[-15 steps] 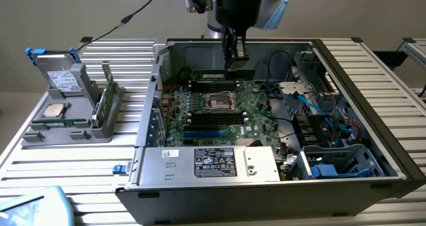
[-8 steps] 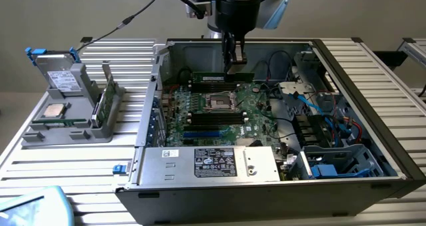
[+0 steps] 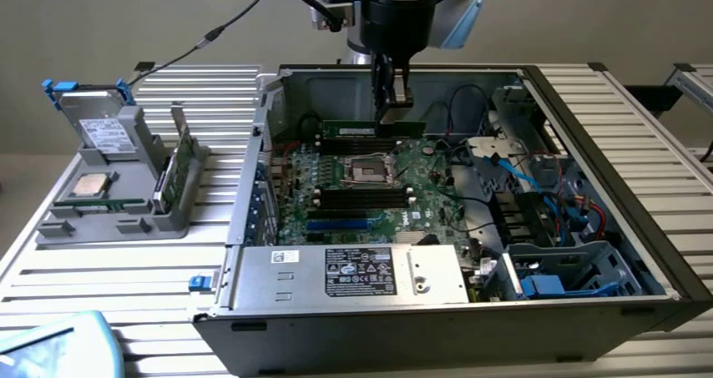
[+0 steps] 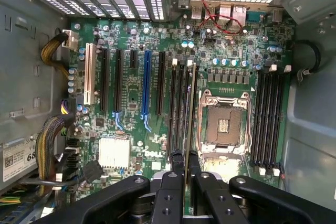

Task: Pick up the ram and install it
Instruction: 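Pick up the ram and move it above insertion slot, then insert the ram into the slot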

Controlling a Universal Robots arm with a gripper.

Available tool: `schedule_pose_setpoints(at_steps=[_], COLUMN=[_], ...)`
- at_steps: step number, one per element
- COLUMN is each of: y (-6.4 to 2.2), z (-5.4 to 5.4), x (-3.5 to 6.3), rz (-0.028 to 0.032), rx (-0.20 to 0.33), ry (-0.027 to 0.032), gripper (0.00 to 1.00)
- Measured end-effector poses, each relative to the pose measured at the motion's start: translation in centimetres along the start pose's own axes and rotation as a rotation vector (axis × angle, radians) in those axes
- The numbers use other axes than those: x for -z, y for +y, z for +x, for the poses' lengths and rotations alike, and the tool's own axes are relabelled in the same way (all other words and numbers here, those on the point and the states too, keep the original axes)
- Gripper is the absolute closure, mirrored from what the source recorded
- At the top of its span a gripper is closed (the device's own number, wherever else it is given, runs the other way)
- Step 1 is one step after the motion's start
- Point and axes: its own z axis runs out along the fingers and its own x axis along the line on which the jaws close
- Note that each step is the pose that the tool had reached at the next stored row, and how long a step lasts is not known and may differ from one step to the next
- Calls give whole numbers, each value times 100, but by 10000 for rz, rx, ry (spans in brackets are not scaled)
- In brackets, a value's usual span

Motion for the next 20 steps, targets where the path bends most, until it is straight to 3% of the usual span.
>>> schedule_pose_setpoints(at_steps=[9,11,20], y=[0,-2,-2], z=[0,-38,-51], x=[0,-16,-178], rz=[0,-4,-3], rx=[0,-2,46], ry=[1,53,60], gripper=[86,86,86])
